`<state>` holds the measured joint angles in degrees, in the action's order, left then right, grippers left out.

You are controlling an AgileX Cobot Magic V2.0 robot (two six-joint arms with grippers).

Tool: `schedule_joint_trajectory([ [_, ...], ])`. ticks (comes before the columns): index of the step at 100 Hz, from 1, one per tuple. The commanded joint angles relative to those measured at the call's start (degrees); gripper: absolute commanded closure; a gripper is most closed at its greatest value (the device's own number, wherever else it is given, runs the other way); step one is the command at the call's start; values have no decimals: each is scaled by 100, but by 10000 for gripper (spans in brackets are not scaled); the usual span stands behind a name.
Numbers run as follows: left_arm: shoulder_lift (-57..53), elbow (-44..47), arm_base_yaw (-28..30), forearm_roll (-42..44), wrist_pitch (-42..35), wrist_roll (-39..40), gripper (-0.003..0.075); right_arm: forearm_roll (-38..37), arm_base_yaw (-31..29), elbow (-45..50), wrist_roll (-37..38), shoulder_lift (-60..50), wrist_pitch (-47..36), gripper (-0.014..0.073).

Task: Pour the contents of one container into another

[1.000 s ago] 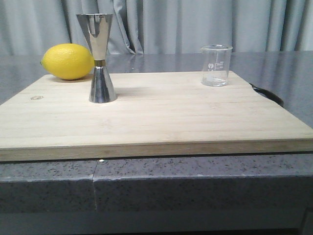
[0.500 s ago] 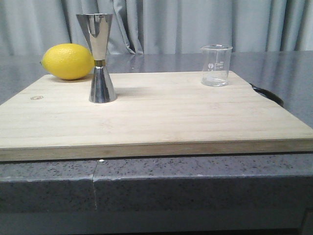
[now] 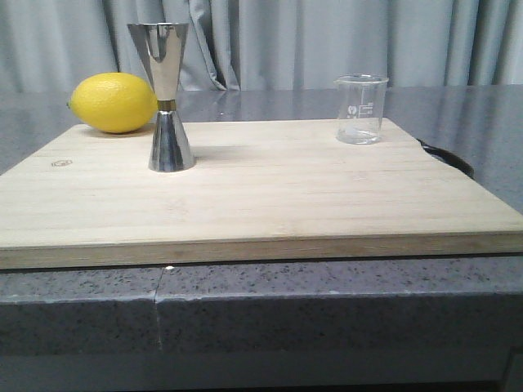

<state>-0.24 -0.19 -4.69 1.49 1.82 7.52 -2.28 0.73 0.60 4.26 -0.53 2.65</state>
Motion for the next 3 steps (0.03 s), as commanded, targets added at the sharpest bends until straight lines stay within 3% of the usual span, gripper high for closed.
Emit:
schedule_joint_trajectory([
  [1,-163,72,18,-44,-439,-1,739,-62,-43,143,-14,-108,-418,664],
  [3,-163,72,18,-44,-439,-1,739,-62,-43,143,-14,-108,-418,664],
])
